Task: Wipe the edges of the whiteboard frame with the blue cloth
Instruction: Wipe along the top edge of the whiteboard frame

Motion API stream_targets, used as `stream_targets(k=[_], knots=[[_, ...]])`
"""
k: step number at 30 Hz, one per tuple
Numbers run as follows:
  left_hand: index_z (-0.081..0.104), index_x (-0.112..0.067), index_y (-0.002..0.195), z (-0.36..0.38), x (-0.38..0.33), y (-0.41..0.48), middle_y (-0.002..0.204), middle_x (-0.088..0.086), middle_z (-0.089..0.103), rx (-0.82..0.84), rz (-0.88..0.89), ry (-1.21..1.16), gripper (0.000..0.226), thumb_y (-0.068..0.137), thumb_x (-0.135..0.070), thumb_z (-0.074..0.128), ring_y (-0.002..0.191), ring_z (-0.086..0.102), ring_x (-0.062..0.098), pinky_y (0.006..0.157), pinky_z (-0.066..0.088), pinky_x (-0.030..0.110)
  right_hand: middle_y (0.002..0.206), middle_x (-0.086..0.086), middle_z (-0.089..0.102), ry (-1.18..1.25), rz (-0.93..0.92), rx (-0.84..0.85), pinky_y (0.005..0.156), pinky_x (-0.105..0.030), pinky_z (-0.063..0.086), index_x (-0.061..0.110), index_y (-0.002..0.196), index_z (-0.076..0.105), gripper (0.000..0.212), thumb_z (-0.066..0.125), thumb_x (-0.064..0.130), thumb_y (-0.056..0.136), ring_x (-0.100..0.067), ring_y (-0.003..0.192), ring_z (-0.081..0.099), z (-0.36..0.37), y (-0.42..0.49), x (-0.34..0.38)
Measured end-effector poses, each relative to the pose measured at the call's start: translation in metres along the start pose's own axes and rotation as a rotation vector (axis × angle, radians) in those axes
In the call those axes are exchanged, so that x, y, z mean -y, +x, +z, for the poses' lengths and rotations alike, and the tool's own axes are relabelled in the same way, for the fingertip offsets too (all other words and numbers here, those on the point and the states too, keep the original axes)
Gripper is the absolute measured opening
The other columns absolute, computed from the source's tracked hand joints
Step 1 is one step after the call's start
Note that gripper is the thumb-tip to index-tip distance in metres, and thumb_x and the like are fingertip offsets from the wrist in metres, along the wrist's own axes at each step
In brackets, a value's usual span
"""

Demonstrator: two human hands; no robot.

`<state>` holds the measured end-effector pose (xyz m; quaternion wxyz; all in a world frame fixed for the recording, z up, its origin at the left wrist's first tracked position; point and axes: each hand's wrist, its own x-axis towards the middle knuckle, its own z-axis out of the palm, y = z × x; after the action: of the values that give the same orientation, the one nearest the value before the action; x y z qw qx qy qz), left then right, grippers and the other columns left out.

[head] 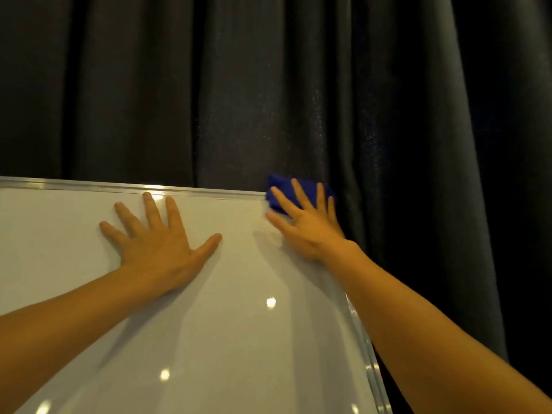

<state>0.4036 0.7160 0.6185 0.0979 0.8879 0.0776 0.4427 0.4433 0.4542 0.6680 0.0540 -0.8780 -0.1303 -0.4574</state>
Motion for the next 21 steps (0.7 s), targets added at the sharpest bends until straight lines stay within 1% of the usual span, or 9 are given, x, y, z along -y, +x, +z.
stream_targets(k=[3, 5, 7, 11, 13, 15, 17, 19, 21], knots=[[-0.02, -0.02, 0.153, 0.002, -0.023, -0.009, 0.162, 0.014, -0.024, 0.007, 0.022, 0.011, 0.111, 0.069, -0.088, 0.007, 0.145, -0.018, 0.049, 0.113, -0.001, 0.072, 0.163, 0.008, -0.023, 0.044, 0.086, -0.007, 0.113, -0.055, -0.023, 0.055, 0.15, -0.006, 0.087, 0.007, 0.092, 0.072, -0.039, 0.144, -0.032, 0.007, -0.015, 0.009], [-0.019, -0.018, 0.153, 0.004, -0.045, -0.013, 0.162, 0.015, -0.024, 0.017, 0.017, 0.038, 0.111, 0.072, -0.088, 0.011, 0.145, -0.018, 0.049, 0.112, 0.001, 0.073, 0.164, 0.006, -0.022, 0.07, -0.004, -0.011, 0.113, -0.054, -0.022, 0.053, 0.151, -0.004, 0.091, 0.008, 0.093, 0.07, -0.038, 0.144, -0.033, 0.016, -0.028, 0.025], [-0.018, -0.018, 0.153, 0.006, -0.06, -0.014, 0.162, 0.015, -0.023, -0.01, 0.049, 0.058, 0.114, 0.068, -0.09, 0.007, 0.145, -0.018, 0.049, 0.113, 0.001, 0.072, 0.164, 0.008, -0.02, 0.03, -0.065, -0.017, 0.118, -0.053, -0.017, 0.052, 0.152, -0.004, 0.086, 0.012, 0.089, 0.076, -0.033, 0.146, -0.031, 0.01, -0.033, 0.01], [-0.026, -0.028, 0.149, 0.018, -0.082, -0.022, 0.161, 0.01, -0.026, -0.07, 0.296, 0.056, 0.117, 0.051, -0.092, -0.02, 0.144, -0.023, 0.048, 0.11, -0.011, 0.07, 0.163, 0.019, -0.021, 0.341, 0.263, -0.002, 0.119, -0.053, 0.007, 0.052, 0.152, 0.003, 0.077, 0.028, 0.081, 0.085, -0.024, 0.149, -0.024, -0.01, -0.034, -0.022], [-0.023, -0.025, 0.15, 0.025, -0.096, -0.027, 0.162, 0.012, -0.023, -0.056, 0.29, 0.057, 0.122, 0.049, -0.092, -0.023, 0.144, -0.022, 0.05, 0.109, -0.012, 0.071, 0.163, 0.019, -0.02, 0.397, 0.311, -0.027, 0.119, -0.053, 0.011, 0.051, 0.152, 0.004, 0.085, 0.026, 0.086, 0.078, -0.025, 0.15, -0.022, -0.011, -0.039, -0.014], [-0.02, -0.02, 0.152, 0.028, -0.101, -0.027, 0.162, 0.015, -0.02, -0.08, 0.248, 0.056, 0.126, 0.05, -0.094, -0.021, 0.143, -0.022, 0.051, 0.108, -0.013, 0.072, 0.164, 0.014, -0.019, 0.308, 0.268, -0.047, 0.12, -0.052, 0.006, 0.049, 0.153, 0.001, 0.093, 0.018, 0.089, 0.071, -0.027, 0.15, -0.021, -0.007, -0.047, -0.01], [-0.017, -0.018, 0.152, 0.024, -0.1, -0.027, 0.163, 0.016, -0.019, -0.071, 0.259, 0.051, 0.128, 0.051, -0.096, -0.017, 0.143, -0.021, 0.052, 0.109, -0.013, 0.071, 0.166, 0.003, -0.014, 0.211, 0.307, -0.054, 0.12, -0.052, -0.004, 0.045, 0.154, -0.004, 0.094, 0.012, 0.088, 0.072, -0.033, 0.151, -0.014, -0.008, -0.058, -0.014], [-0.015, -0.017, 0.153, 0.02, -0.1, -0.03, 0.163, 0.015, -0.017, -0.069, 0.318, 0.062, 0.129, 0.05, -0.095, -0.019, 0.143, -0.02, 0.052, 0.11, -0.012, 0.071, 0.167, -0.009, -0.003, 0.167, 0.409, -0.019, 0.116, -0.056, -0.015, 0.042, 0.154, -0.01, 0.098, 0.009, 0.09, 0.071, -0.039, 0.151, -0.011, -0.009, -0.074, -0.015], [-0.015, -0.02, 0.153, 0.02, -0.103, -0.035, 0.163, 0.015, -0.017, -0.087, 0.405, 0.092, 0.128, 0.048, -0.092, -0.024, 0.144, -0.019, 0.051, 0.112, -0.009, 0.07, 0.166, -0.014, 0.005, 0.127, 0.426, 0.011, 0.112, -0.058, -0.022, 0.04, 0.153, -0.013, 0.102, 0.009, 0.093, 0.069, -0.039, 0.15, -0.015, -0.007, -0.091, -0.012]])
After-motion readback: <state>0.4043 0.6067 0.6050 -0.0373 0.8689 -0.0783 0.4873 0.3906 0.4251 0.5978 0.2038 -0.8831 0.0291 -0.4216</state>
